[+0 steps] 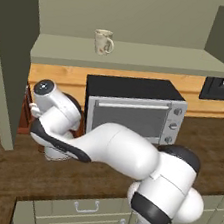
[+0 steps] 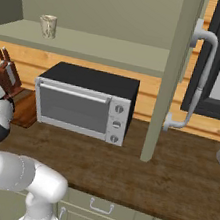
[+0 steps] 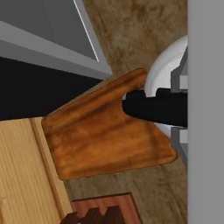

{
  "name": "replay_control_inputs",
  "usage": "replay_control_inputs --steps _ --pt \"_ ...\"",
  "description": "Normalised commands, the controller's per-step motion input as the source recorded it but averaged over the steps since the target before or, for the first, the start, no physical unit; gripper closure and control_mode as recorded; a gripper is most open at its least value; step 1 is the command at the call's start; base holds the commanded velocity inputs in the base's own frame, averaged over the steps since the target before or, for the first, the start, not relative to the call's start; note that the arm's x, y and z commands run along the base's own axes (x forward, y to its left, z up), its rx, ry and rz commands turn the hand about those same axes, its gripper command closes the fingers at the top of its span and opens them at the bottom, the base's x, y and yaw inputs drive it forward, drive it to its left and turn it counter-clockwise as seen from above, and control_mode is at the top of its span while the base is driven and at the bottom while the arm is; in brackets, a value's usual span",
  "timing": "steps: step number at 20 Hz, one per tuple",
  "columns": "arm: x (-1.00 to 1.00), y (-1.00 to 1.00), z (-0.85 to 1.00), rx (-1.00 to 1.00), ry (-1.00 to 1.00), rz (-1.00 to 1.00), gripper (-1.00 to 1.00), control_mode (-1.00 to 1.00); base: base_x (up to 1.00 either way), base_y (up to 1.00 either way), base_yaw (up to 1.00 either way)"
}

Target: Pick the kettle from the counter and place it on the tray. Then pick the mug from the cabinet and place it on the tray. Then close the cabinet doors.

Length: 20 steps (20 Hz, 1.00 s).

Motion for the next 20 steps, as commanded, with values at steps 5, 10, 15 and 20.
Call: replay_control_inputs --steps 5,10,15,20 --pt "-0.11 0.00 0.05 0.00 -0.02 -0.02 1.00 -1.00 0.00 0.00 0.00" --pt "0.10 0.00 0.01 0.00 -0.14 0.00 1.00 -1.00 0.00 0.00 0.00" --pt "0.28 0.02 0.00 0.01 -0.19 0.00 1.00 -1.00 0.00 0.00 0.00" --pt "0.46 0.07 0.00 0.00 -0.12 -0.03 1.00 -1.00 0.00 0.00 0.00"
